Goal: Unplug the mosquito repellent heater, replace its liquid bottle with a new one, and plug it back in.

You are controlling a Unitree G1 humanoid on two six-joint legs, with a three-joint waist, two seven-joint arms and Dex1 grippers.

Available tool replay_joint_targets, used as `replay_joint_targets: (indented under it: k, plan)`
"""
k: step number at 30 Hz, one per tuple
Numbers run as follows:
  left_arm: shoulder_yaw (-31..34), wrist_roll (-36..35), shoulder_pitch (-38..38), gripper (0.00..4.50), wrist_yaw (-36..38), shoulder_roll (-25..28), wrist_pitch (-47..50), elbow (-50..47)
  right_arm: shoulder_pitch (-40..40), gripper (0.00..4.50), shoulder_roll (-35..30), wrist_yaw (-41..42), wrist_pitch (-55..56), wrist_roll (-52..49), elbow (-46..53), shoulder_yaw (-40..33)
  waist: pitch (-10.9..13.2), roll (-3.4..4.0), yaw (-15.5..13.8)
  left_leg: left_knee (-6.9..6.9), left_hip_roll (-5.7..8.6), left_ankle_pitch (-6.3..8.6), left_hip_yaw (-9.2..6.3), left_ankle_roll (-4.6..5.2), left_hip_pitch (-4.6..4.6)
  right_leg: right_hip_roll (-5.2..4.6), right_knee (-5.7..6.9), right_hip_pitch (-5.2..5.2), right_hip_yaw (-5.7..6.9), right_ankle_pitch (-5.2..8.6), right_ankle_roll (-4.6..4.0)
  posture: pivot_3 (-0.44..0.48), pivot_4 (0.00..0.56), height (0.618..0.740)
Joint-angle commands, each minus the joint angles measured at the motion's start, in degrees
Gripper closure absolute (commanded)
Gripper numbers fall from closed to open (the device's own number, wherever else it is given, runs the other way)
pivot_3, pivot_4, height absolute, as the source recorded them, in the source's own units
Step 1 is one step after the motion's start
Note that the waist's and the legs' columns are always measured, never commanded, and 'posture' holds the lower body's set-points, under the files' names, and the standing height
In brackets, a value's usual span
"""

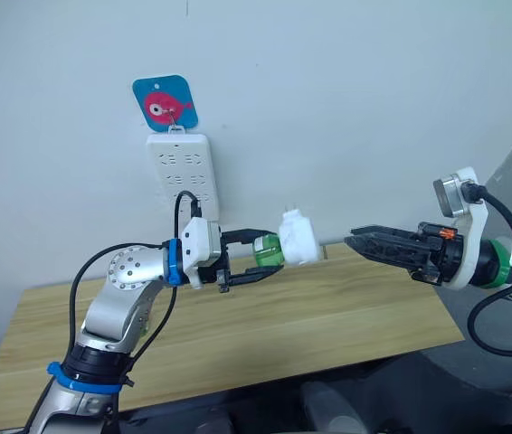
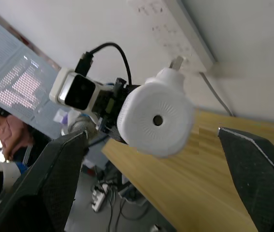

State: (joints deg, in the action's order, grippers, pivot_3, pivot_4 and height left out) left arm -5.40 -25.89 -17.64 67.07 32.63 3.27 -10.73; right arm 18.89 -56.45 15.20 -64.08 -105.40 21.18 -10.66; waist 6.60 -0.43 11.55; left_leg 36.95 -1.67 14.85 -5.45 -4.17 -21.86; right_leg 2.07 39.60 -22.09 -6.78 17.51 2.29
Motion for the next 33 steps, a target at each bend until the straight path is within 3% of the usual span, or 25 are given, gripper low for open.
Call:
replay_joint_targets:
  k: [1,16,29,33]
  plan:
    - [0.7,-0.6,-0.4,2.26,1.7,0.3,-2.6,-1.6,1.9,0.0,0.1,3.1,-1.1,1.3,1.4,2.6,0.1,-0.01,-0.2,-0.01,0.0,0.0,0.05,0.01,-0.02,0.0,-0.1,0.0,-0.06,-0.02,0.04,-0.195,0.099,0.74]
    - [-1.2,3.1,1.6,2.26,1.5,-1.8,-11.6,-1.8,9.1,0.0,6.3,-5.4,-0.2,-7.6,-3.7,15.0,0.9,-0.25,-1.0,-0.02,0.0,0.09,0.32,0.14,-0.27,-0.03,-0.61,-0.08,-0.36,-0.19,0.32,-0.165,0.111,0.74]
    - [-2.1,3.8,2.1,2.26,0.4,-2.2,-12.5,-2.0,12.4,0.0,12.0,-8.1,-0.8,-7.6,-5.6,18.2,0.9,-0.25,-1.8,-0.03,-0.01,0.09,0.33,0.15,-0.29,-0.03,-0.6,-0.11,-0.37,-0.19,0.34,-0.157,0.11,0.74]
    - [-2.1,3.9,2.0,2.26,0.4,-2.1,-13.0,-1.7,12.4,0.93,12.4,-8.0,-1.1,-7.6,-5.7,18.3,0.9,-0.25,-2.0,-0.02,-0.01,0.09,0.33,0.15,-0.29,-0.03,-0.6,-0.11,-0.37,-0.19,0.34,-0.151,0.104,0.74]
